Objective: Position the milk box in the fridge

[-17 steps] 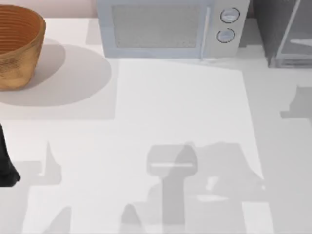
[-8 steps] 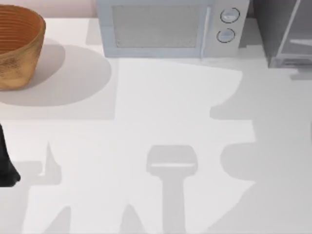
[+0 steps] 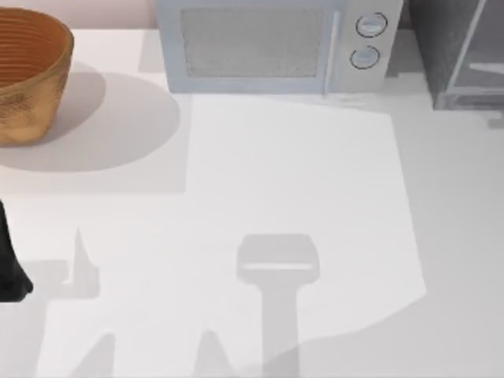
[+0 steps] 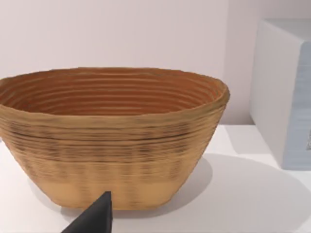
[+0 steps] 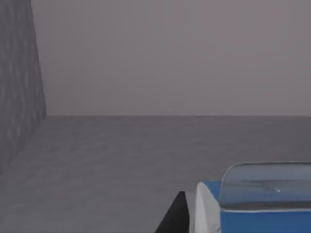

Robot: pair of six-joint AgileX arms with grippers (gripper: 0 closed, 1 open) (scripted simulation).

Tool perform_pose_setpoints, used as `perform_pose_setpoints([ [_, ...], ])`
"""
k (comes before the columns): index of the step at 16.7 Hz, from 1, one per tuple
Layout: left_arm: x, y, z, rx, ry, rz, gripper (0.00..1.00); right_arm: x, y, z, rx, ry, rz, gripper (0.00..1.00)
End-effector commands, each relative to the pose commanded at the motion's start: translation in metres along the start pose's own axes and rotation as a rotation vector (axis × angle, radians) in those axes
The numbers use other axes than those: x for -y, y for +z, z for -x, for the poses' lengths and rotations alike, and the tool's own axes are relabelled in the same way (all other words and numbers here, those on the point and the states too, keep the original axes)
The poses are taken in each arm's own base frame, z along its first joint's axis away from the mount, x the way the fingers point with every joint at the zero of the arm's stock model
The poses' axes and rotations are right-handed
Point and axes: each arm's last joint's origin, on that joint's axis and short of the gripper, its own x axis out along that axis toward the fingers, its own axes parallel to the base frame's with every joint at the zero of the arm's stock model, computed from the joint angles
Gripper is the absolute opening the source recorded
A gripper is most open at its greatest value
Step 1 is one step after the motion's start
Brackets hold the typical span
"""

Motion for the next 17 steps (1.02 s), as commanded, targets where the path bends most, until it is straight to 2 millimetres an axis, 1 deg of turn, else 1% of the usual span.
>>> perform_pose_setpoints([
  [5, 0.000, 0.000, 0.000, 0.000, 0.000, 0.000, 1.00, -0.002, -0.001, 0.000, -0.008, 0.005, -0.004, 0.00],
  [7, 0.000, 0.000, 0.000, 0.000, 0.000, 0.000, 1.00, -0.002, -0.008, -0.008, -0.034, 0.003, -0.012, 0.00],
  [9, 0.000, 0.000, 0.000, 0.000, 0.000, 0.000, 1.00, -0.001, -0.013, -0.024, -0.056, 0.003, -0.019, 0.00],
  [10, 0.000, 0.000, 0.000, 0.000, 0.000, 0.000, 1.00, -0.001, -0.011, -0.035, -0.050, 0.005, -0.018, 0.00],
  [11, 0.000, 0.000, 0.000, 0.000, 0.000, 0.000, 1.00, 0.000, -0.005, -0.048, -0.031, 0.008, -0.015, 0.00],
  [14, 0.000, 0.000, 0.000, 0.000, 0.000, 0.000, 1.00, 0.004, 0.022, -0.087, 0.043, 0.007, 0.000, 0.00],
  [15, 0.000, 0.000, 0.000, 0.000, 0.000, 0.000, 1.00, 0.005, 0.026, -0.096, 0.047, 0.004, 0.001, 0.00],
  [17, 0.000, 0.000, 0.000, 0.000, 0.000, 0.000, 1.00, 0.004, 0.025, -0.111, 0.024, 0.000, -0.001, 0.00],
])
